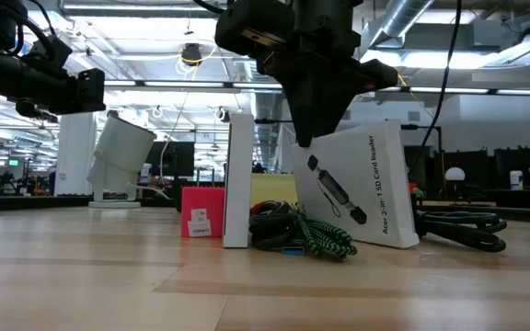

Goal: Pick and place items into bin
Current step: Put the white card reader box into the red bin

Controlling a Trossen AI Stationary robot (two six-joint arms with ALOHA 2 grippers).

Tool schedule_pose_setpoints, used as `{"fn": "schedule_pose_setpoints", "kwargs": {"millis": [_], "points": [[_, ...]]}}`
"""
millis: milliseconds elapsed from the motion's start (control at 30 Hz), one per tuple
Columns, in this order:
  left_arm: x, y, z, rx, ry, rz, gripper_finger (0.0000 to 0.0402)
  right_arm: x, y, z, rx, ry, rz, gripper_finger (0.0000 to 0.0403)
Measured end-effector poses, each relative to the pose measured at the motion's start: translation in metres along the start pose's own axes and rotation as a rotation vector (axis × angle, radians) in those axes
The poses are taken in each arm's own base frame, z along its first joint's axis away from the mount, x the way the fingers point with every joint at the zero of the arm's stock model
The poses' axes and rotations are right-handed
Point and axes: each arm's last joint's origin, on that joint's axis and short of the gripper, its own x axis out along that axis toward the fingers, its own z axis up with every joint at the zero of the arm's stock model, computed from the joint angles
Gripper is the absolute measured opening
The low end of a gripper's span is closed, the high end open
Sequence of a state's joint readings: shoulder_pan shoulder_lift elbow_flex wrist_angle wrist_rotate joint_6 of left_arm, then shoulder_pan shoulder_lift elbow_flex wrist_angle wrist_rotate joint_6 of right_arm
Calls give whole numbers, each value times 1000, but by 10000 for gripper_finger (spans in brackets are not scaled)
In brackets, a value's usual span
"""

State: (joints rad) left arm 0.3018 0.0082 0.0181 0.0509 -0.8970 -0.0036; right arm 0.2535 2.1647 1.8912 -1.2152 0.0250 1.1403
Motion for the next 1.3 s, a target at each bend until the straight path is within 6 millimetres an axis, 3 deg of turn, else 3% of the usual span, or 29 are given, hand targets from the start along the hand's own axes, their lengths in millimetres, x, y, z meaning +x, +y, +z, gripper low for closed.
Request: {"fn": "schedule_pose_setpoints", "kwargs": {"millis": [600, 1300], "points": [[0, 0, 0, 0, 0, 0, 0, 0, 0, 0, 19, -2, 1, 69], [0, 0, 0, 0, 0, 0, 0, -22, -8, -3, 37, -40, 6, 69]]}}
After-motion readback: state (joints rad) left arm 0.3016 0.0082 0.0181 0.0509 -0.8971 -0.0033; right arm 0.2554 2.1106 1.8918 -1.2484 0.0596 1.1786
